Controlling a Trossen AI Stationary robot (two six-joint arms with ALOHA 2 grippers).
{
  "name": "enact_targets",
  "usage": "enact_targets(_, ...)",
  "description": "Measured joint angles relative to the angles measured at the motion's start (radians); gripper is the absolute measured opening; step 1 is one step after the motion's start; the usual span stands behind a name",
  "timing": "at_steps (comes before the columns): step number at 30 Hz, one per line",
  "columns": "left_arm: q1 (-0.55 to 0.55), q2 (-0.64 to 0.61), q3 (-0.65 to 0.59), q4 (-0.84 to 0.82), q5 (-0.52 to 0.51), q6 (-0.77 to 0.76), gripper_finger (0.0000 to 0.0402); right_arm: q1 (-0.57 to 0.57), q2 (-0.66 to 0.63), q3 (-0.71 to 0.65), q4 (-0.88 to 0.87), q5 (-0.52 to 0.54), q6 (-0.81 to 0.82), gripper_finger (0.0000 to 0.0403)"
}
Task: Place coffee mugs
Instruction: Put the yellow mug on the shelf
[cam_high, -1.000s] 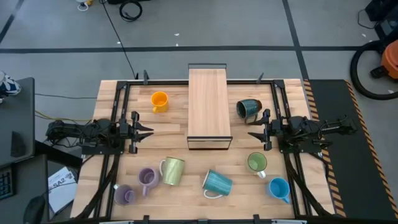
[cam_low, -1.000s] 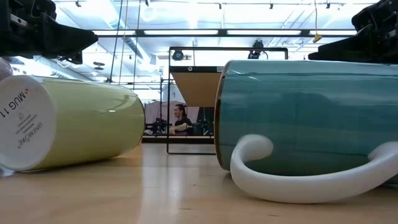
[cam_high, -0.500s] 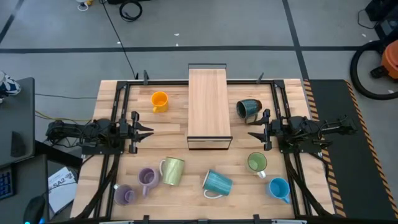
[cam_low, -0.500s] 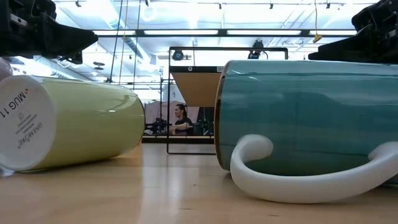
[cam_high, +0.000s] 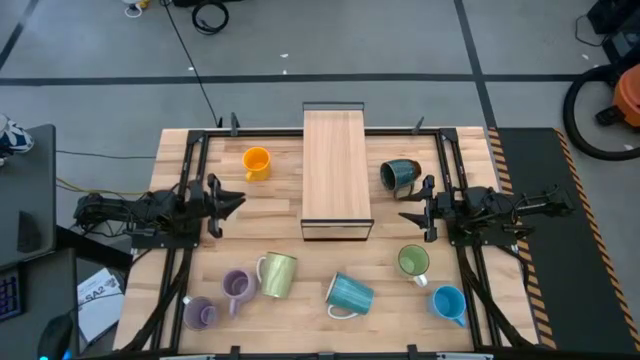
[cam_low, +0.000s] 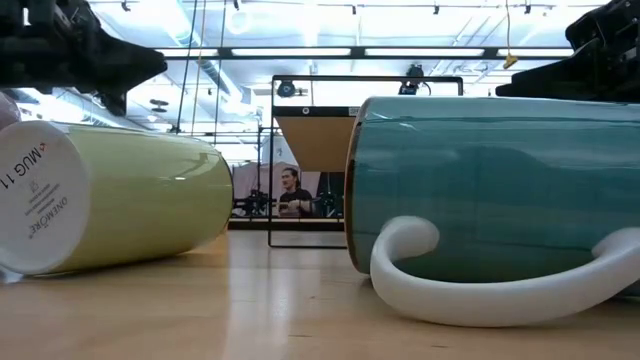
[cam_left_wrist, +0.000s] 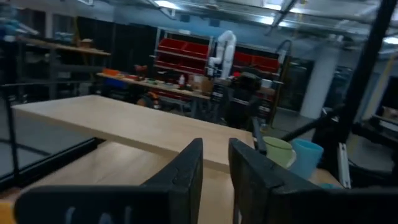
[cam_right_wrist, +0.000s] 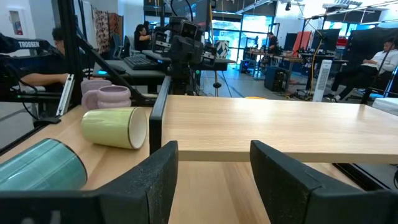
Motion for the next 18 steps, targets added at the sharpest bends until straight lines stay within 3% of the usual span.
enact_targets(6,0.000,0.000,0.000,0.006,-0.119,-0.016,0.0153,0.000,0.000,0.000,0.000,0.000,0.000,0.0205)
enact_targets(11,0.000,0.000,0.000,0.085,-0.140,0.022,0.0206,0.000,0.000,0.000,0.000,0.000,0.000,0.0205)
enact_targets(18,0.000,0.016,0.008,0.206,-0.190,0.101,0.0224,0.000,0.000,0.000,0.000,0.000,0.000,0.0205)
